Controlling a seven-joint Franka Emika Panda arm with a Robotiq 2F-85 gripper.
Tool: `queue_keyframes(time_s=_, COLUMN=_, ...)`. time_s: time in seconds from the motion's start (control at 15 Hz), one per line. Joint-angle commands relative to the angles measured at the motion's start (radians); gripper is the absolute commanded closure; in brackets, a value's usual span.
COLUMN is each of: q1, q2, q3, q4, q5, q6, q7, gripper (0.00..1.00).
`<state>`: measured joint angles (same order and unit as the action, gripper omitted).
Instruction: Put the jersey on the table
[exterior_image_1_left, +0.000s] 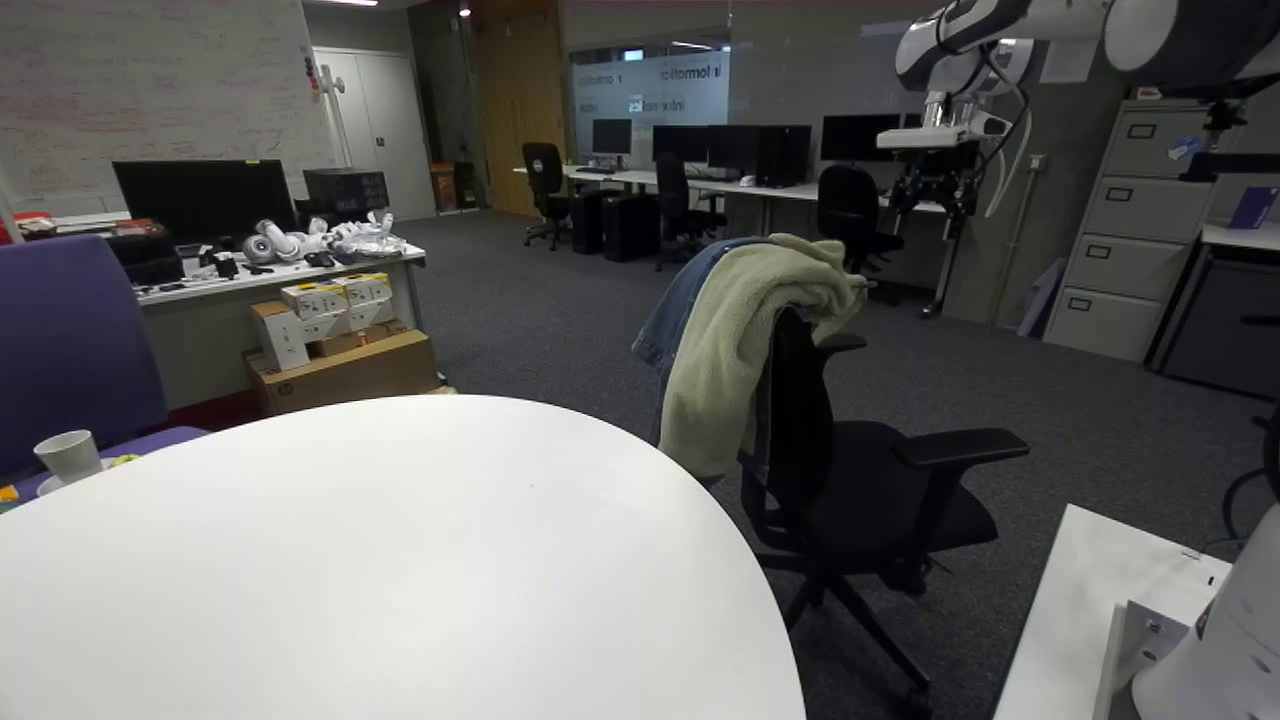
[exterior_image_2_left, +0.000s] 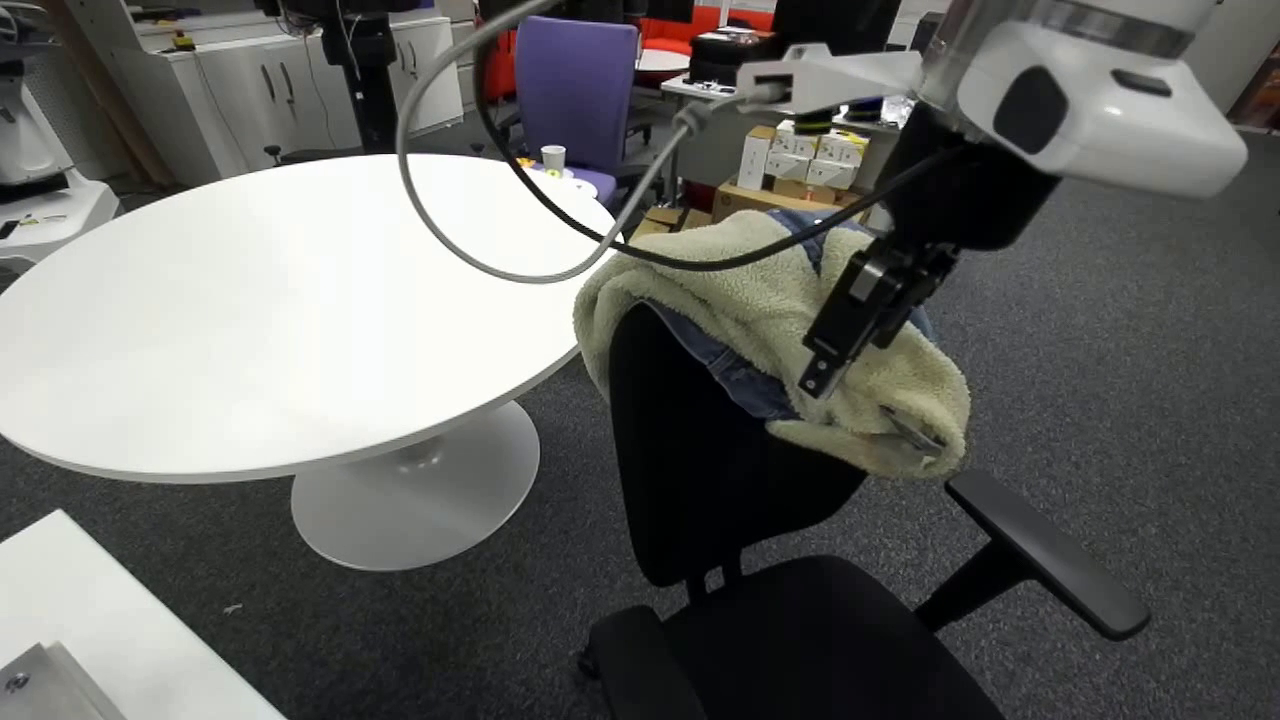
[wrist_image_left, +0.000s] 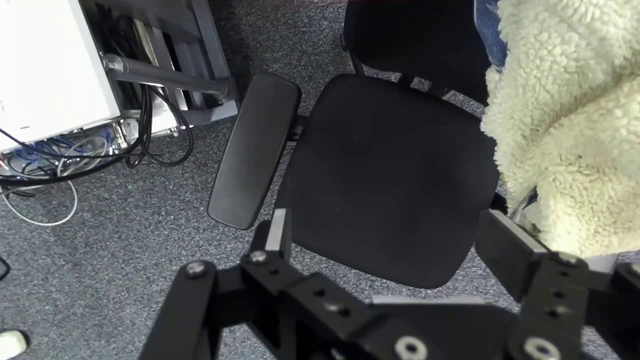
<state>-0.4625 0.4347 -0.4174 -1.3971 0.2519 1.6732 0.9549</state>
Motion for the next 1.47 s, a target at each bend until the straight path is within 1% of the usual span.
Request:
queue_keyframes(time_s=0.0, q1=-0.081, q2=0.163, q3=0.017, q4=0.220, q5=0.057, q6=-0.119, q7=0.068, gripper=0.00)
queue_keyframes(time_s=0.27, q1=-0.143, q2=0.307, q3=0.015, q4=0.401, q5=0.109, q6=-0.190, q7=0.121, gripper=0.00)
queue_keyframes(time_s=0.53, q1=-0.195, q2=0.409, q3=0.018, q4=0.547, q5=0.141, q6=-0.199, q7=0.145, gripper=0.00)
queue_keyframes(time_s=0.67, q1=-0.214, q2=0.445, q3=0.022, q4=0.598, q5=0.149, q6=-0.204, q7=0.149, gripper=0.00)
queue_keyframes(time_s=0.87, q1=-0.227, q2=0.478, q3=0.030, q4=0.640, q5=0.160, q6=-0.217, q7=0.152, gripper=0.00)
queue_keyframes(time_s=0.93, q1=-0.252, q2=0.464, q3=0.094, q4=0.625, q5=0.114, q6=-0.208, q7=0.164, gripper=0.00)
queue_keyframes(time_s=1.2, q1=-0.278, q2=0.479, q3=0.163, q4=0.656, q5=0.118, q6=-0.221, q7=0.154, gripper=0.00)
queue_keyframes(time_s=1.4, q1=-0.293, q2=0.491, q3=0.201, q4=0.687, q5=0.119, q6=-0.226, q7=0.147, gripper=0.00)
